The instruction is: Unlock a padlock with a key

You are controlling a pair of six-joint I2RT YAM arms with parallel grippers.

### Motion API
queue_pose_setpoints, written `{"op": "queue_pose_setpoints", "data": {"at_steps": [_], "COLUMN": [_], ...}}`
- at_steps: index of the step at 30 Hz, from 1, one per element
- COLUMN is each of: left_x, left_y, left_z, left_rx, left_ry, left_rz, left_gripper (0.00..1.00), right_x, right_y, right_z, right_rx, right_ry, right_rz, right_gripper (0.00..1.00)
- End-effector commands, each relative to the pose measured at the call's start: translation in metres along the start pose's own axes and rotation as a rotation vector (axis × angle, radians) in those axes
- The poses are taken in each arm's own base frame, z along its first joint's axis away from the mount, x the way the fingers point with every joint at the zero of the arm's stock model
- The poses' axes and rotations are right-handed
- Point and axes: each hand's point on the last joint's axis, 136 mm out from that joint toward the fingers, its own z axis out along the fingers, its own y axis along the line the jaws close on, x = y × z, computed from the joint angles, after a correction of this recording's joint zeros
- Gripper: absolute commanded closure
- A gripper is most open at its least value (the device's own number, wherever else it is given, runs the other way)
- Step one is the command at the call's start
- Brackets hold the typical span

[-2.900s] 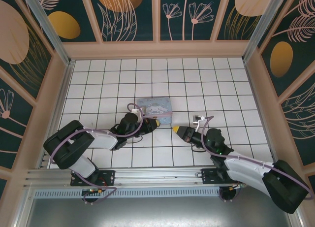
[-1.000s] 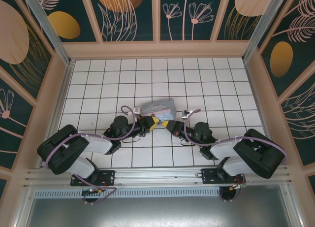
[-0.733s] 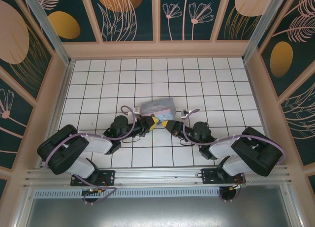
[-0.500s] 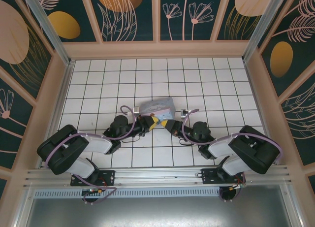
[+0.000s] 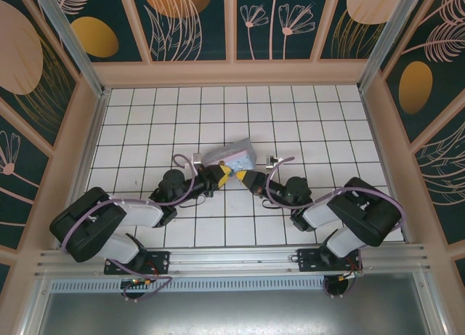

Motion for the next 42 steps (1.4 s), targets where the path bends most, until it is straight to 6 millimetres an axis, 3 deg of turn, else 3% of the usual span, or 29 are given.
{"op": "queue_pose_setpoints", "data": {"at_steps": [1, 14, 30, 37, 42], "left_x": [0.033, 0.035, 0.037, 0.038, 0.038], "left_y": [-0.071, -0.079, -0.099, -0.098, -0.096], "left_z": [-0.009, -0.014, -0.020, -0.021, -0.021], "left_rx": [0.240, 0.261, 0.315, 0.316, 0.313], "left_ry": [0.137, 0.135, 0.132, 0.136, 0.135], "left_rz": [0.101, 0.149, 0.167, 0.178, 0.184], "left_gripper": [1.00, 1.00, 1.00, 1.00, 1.00], "right_x": [-0.003, -0.001, 0.002, 0.003, 0.003], "right_y": [-0.005, -0.013, -0.042, -0.041, -0.030], "right_z": [0.005, 0.008, 0.010, 0.013, 0.021], "right_rx": [0.003, -0.020, 0.036, -0.003, -0.046], "right_ry": [0.004, 0.035, 0.055, 0.077, 0.113], "right_rz": [0.026, 0.112, 0.156, 0.201, 0.191], "right_gripper": [1.00, 1.00, 1.00, 1.00, 1.00]}}
